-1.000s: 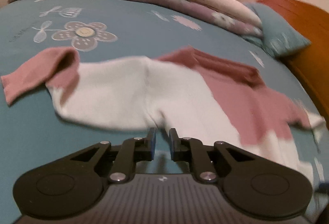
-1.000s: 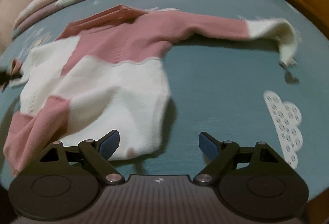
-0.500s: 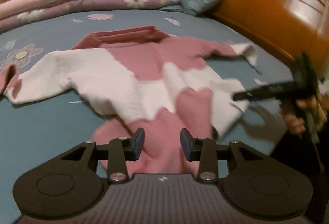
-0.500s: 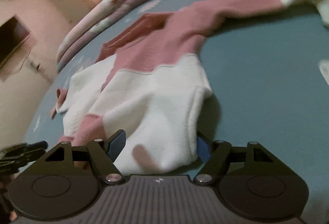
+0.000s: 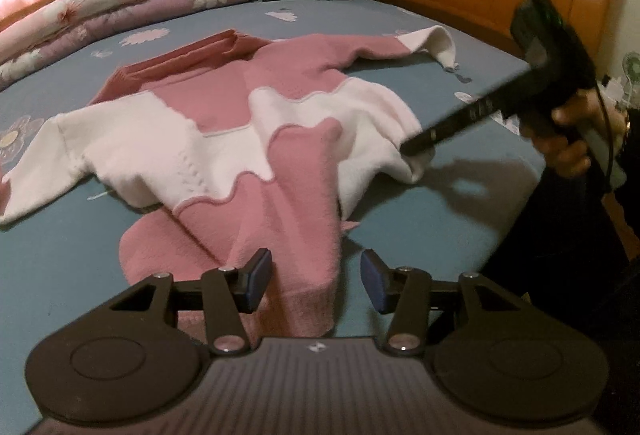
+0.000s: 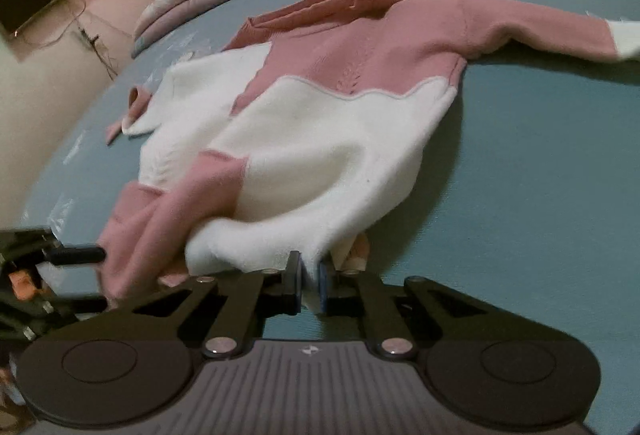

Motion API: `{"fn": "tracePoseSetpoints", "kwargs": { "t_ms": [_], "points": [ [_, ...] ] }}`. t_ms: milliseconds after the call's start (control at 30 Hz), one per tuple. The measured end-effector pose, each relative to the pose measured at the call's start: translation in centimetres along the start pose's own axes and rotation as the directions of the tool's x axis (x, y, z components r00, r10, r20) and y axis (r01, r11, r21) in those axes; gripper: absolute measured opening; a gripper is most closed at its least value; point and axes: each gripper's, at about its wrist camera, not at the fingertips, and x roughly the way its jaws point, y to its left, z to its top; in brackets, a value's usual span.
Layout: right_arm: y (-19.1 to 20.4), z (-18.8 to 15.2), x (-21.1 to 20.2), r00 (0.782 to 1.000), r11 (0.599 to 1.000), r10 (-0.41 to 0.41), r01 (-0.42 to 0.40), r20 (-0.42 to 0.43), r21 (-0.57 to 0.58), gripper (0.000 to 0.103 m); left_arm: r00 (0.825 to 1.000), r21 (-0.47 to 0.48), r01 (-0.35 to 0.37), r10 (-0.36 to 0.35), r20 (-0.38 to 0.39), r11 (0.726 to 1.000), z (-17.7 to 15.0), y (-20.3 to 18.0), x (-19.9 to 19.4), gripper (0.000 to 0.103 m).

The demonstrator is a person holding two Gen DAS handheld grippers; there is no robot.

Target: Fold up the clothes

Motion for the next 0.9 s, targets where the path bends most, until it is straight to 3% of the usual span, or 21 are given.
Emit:
{"fn": "tracePoseSetpoints", "kwargs": {
  "t_ms": [267,367,600,800,900],
  "points": [
    [-1.2,3.1,-6.6,0.990,0.994,0.009,-0.025,0.140,0.109,0.010,1.000,0.038,-0.014,0.015,-0.016,0.999,-0.2,-0.9,0.4,0.050],
    [-1.9,3.5,-7.9,0.986,0.992,-0.056,0.037,0.157,0.123,0.010,1.000,0.038,-0.009,0.010,-0.014,0.999,-0.2,-0.9,0.4,0.051],
    [-4.9,2.4,-6.7,0.979,0.967,-0.188,0.169,0.084,0.193,0.010,1.000,0.040,-0.011,0.012,-0.016,0.999,-0.3,-1.0,0.5,0.052],
    [-6.9,0.9,-5.2,0.957,0.930,-0.288,0.271,0.035,0.250,0.010,0.999,0.027,-0.028,0.028,-0.021,0.999,-0.4,-0.7,0.3,0.053],
    [-6.5,0.6,-4.5,0.937,0.920,-0.347,0.337,0.021,0.199,0.010,0.999,0.018,-0.036,0.037,-0.025,0.999,-0.5,-0.5,0.2,0.053]
  ]
}}
